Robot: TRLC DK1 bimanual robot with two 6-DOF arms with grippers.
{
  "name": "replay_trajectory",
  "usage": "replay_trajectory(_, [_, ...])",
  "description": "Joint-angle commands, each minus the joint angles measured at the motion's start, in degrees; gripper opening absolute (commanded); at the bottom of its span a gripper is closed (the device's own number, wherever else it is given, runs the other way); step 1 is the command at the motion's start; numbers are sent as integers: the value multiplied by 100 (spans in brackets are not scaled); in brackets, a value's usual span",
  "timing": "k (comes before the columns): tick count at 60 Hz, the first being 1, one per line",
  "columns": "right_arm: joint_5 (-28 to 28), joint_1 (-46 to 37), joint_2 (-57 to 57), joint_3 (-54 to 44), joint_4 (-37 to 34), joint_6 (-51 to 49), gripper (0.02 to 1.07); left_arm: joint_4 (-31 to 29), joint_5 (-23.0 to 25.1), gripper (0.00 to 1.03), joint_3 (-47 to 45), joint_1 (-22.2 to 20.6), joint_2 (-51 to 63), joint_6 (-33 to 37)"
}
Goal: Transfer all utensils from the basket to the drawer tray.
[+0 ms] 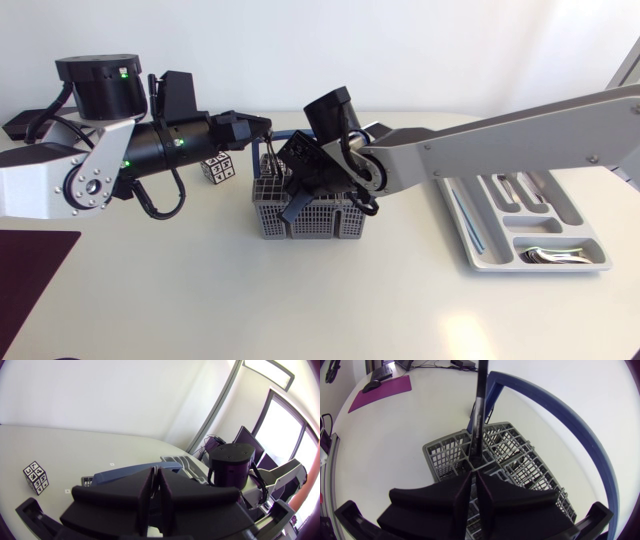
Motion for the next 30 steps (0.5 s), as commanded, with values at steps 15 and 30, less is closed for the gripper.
replay_trajectory(15, [-242,-40,-1336,-944,176,51,91,5,360,4,-28,123,-228,-332])
replay_trajectory(30, [-312,154,-1468,-865,440,69,91,-82,597,4,51,229,-236,-482])
